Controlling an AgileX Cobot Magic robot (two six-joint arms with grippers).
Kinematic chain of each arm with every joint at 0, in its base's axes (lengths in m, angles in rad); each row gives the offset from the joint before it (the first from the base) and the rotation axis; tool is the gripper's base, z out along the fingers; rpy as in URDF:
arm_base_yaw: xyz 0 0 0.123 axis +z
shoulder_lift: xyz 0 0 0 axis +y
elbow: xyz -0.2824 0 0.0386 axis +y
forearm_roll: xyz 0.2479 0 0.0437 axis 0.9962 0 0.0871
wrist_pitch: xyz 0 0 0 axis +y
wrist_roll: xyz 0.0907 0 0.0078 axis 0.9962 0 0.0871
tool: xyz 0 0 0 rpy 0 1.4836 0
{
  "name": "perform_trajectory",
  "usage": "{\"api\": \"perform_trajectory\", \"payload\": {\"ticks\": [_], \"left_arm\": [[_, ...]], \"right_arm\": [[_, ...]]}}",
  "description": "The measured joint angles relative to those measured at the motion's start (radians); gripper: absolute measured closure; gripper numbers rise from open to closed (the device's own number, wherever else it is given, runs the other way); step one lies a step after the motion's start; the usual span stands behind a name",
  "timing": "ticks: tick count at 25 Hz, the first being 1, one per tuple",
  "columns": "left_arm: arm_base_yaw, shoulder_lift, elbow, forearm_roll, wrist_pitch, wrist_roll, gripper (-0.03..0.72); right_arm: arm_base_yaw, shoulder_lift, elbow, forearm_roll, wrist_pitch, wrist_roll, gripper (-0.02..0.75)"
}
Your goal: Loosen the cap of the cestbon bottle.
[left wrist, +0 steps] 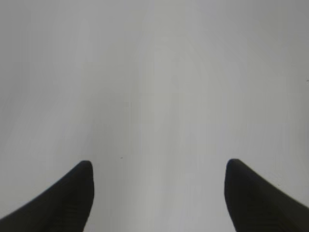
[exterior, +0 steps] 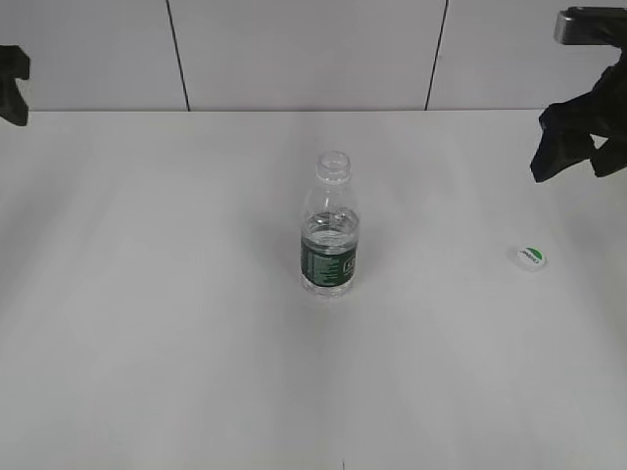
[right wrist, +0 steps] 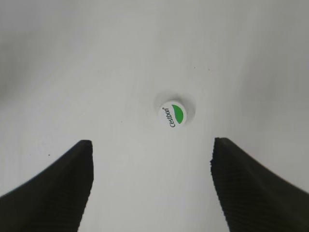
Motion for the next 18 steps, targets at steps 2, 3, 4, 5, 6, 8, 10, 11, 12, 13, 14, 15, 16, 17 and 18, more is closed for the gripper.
{"api": "perform_trajectory", "payload": {"ticks": [2,3,4,5,6,8,10,11,12,13,14,15,16,17,18], "left_arm": [[0.023,0.0,0.0,0.003,0.02,0.011,0.182],[0.027,0.0,0.0,0.005,0.027,0.016,0.181],[0.029,0.0,0.0,0.005,0.035,0.024,0.181],[0.029,0.0,0.0,0.005,0.043,0.033,0.181],[0.029,-0.001,0.0,0.005,0.049,0.047,0.181],[0.025,-0.007,0.0,0.007,0.061,0.084,0.181],[0.016,-0.025,0.0,0.014,0.068,0.121,0.181],[0.012,-0.043,0.0,0.021,0.07,0.128,0.181],[0.009,-0.062,0.0,0.028,0.071,0.133,0.181],[0.007,-0.09,0.0,0.031,0.073,0.139,0.183],[0.006,-0.121,0.0,0.034,0.077,0.145,0.183],[0.006,-0.149,0.0,0.04,0.086,0.151,0.183],[0.006,-0.184,0.0,0.044,0.096,0.158,0.184],[0.006,-0.22,0.0,0.047,0.114,0.161,0.184],[0.006,-0.257,0.0,0.052,0.134,0.162,0.184]], "right_arm": [[0.0,-0.012,0.0,0.002,0.005,0.0,0.158],[0.0,-0.017,0.0,0.004,0.006,0.0,0.158],[0.0,-0.02,0.0,0.007,0.008,0.0,0.158],[0.0,-0.024,0.0,0.01,0.009,0.0,0.158],[0.0,-0.026,0.0,0.017,0.01,0.0,0.158],[0.0,-0.027,0.0,0.022,0.014,0.0,0.158],[0.0,-0.027,0.0,0.024,0.019,0.0,0.158],[0.0,-0.027,0.0,0.025,0.02,0.0,0.158],[0.0,-0.027,0.0,0.025,0.021,0.0,0.158],[0.0,-0.027,0.0,0.025,0.023,0.0,0.158],[0.0,-0.027,0.0,0.025,0.023,0.0,0.158],[0.0,-0.027,0.0,0.025,0.023,0.0,0.158],[0.0,-0.027,0.0,0.025,0.024,0.0,0.158],[0.0,-0.027,0.0,0.025,0.024,0.0,0.158],[0.0,-0.027,0.0,0.025,0.024,0.0,0.158]]}}
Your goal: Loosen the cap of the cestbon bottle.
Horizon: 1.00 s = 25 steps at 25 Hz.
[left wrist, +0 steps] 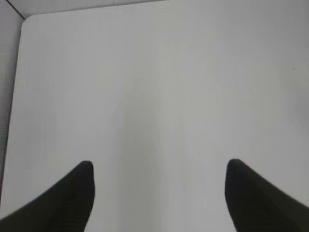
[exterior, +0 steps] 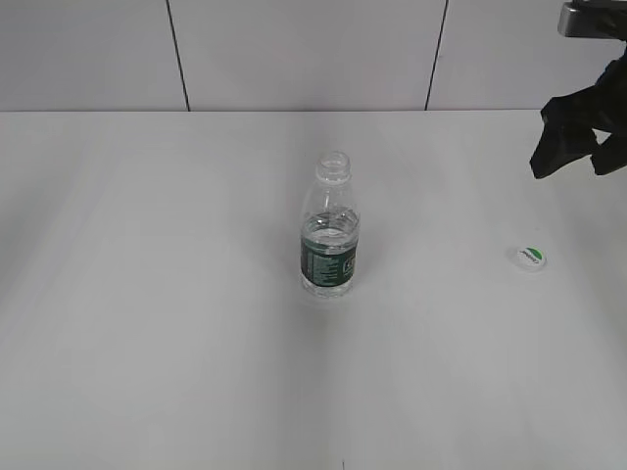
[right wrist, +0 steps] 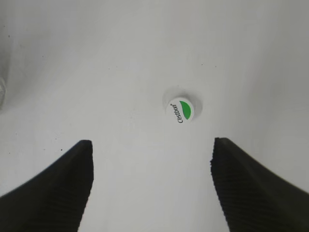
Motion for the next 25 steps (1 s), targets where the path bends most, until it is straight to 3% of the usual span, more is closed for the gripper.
{"api": "perform_trajectory", "payload": {"ticks": [13,25], "left_arm": [[0.0,-0.439,0.006,0.004,0.25,0.024,0.19],[0.0,-0.873,0.236,-0.01,0.303,0.063,0.19]], "right_arm": [[0.0,-0.006,0.0,0.004,0.033,0.0,0.158],[0.0,-0.092,0.0,0.017,0.033,0.0,0.158]]}}
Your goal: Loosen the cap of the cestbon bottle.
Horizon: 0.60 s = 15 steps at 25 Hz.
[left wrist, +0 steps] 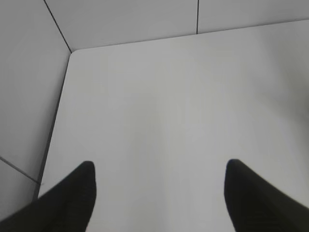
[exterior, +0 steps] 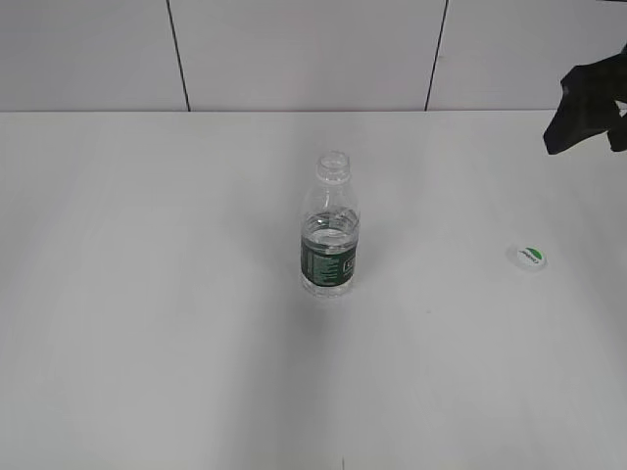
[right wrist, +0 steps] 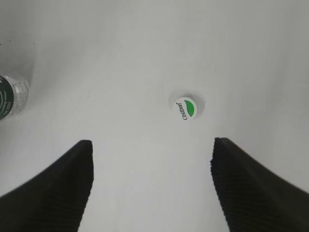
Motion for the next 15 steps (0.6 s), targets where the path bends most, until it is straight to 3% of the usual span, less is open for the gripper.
{"api": "perform_trajectory", "payload": {"ticks": [8,15], "left_arm": [[0.0,-0.175,0.214,-0.09,-0.053,0.005,0.19],[0.0,-0.34,0.365,-0.103,-0.057,0.008,0.19]], "right_arm": [[0.0,-0.047,0.0,0.007,0.0,0.0,0.158],[0.0,-0.074,0.0,0.009,0.001,0.0,0.158]]}}
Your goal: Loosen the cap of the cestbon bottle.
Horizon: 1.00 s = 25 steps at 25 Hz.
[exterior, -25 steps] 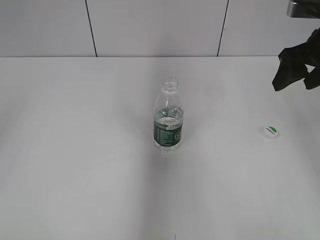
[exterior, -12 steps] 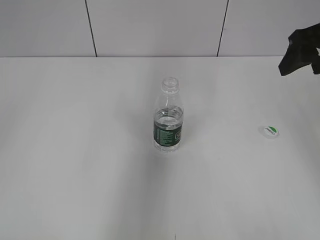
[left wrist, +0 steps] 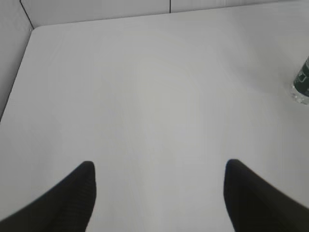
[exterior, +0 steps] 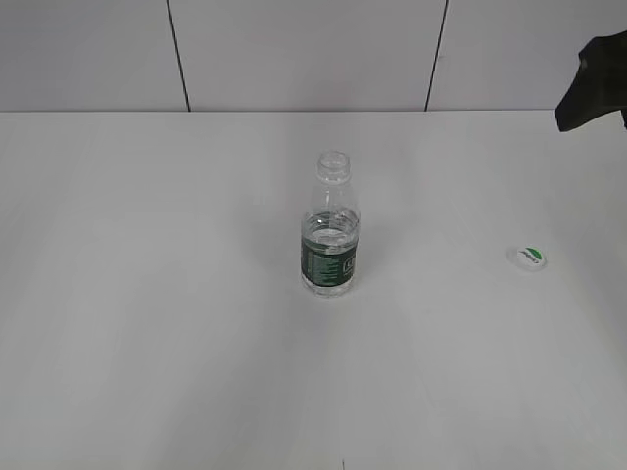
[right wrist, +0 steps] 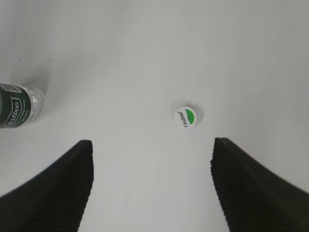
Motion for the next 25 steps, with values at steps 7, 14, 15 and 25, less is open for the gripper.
{"api": "perform_trajectory", "payload": {"ticks": [7,14,15,25], "left_arm": [[0.0,-0.097,0.018,-0.029,-0.006,0.051,0.19],[0.0,-0.097,0.075,-0.086,-0.023,0.106,0.19],[0.0,-0.097,0.078,-0.089,-0.029,0.108,0.19],[0.0,-0.097,0.079,-0.092,-0.044,0.111,0.19]], "right_arm": [[0.0,-0.001,0.0,0.006,0.003,0.0,0.158],[0.0,-0.02,0.0,0.009,0.004,-0.018,0.158],[0.0,-0.026,0.0,0.009,0.004,-0.019,0.158],[0.0,-0.076,0.0,0.012,0.017,-0.026,0.158]]}}
